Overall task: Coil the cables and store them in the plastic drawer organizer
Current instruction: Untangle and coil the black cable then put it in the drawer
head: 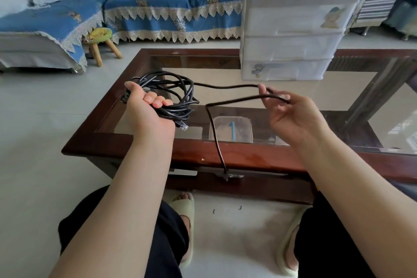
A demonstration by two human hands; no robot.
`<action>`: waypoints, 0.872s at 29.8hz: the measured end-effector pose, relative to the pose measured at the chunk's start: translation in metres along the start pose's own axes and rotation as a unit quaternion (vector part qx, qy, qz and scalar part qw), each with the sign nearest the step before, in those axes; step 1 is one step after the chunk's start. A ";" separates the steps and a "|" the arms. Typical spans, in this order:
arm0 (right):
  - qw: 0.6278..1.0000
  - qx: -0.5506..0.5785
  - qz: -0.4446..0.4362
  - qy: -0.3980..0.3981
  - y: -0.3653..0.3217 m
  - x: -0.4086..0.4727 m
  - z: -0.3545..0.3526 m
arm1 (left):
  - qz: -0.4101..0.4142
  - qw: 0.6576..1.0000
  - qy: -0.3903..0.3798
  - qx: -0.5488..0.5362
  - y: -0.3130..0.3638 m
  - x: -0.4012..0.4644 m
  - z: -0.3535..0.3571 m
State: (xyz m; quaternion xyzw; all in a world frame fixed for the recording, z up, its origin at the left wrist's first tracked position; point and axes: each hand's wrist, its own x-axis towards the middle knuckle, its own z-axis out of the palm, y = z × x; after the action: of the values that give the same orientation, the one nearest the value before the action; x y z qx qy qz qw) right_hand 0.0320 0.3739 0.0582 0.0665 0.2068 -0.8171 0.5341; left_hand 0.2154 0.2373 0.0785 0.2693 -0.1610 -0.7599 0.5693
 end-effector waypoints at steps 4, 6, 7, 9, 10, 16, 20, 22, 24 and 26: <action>0.824 -0.553 -0.111 0.044 -0.010 -0.004 0.002 | 0.038 0.999 0.010 0.017 0.004 0.003 0.002; 0.526 -0.827 -0.191 0.058 -0.008 -0.007 -0.001 | 0.045 0.999 0.012 0.019 0.007 0.005 0.002; 0.433 -0.884 -0.173 0.040 -0.002 -0.010 -0.002 | 0.047 0.999 0.013 0.021 0.007 0.005 0.001; 0.313 -0.947 -0.080 -0.001 0.019 -0.019 -0.005 | 0.059 0.998 0.009 0.037 0.003 0.005 0.000; 0.264 -0.963 -0.048 -0.031 0.032 -0.024 -0.008 | 0.074 0.996 0.005 0.056 0.001 0.003 0.000; 0.486 -0.862 0.063 -0.127 0.064 -0.043 -0.011 | 0.239 0.932 -0.063 0.267 -0.008 0.000 0.000; 0.625 -0.763 0.080 -0.144 0.059 -0.049 -0.002 | 0.357 0.813 -0.159 0.431 -0.019 0.002 -0.011; 0.656 -0.733 0.096 -0.149 0.057 -0.050 0.000 | 0.380 0.755 -0.206 0.493 -0.025 0.000 -0.016; 0.682 -0.708 0.109 -0.149 0.053 -0.050 -0.001 | 0.409 0.685 -0.254 0.547 -0.030 0.000 -0.020; 0.713 -0.671 0.124 -0.163 0.047 -0.048 -0.002 | 0.449 0.598 -0.287 0.599 -0.037 0.000 -0.024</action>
State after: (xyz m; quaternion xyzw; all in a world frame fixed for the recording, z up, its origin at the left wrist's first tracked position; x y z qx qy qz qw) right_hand 0.0945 0.3986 0.0596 -0.4187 0.6004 -0.3881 0.5601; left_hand 0.2009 0.2502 0.0388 0.2113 -0.8358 -0.1795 0.4738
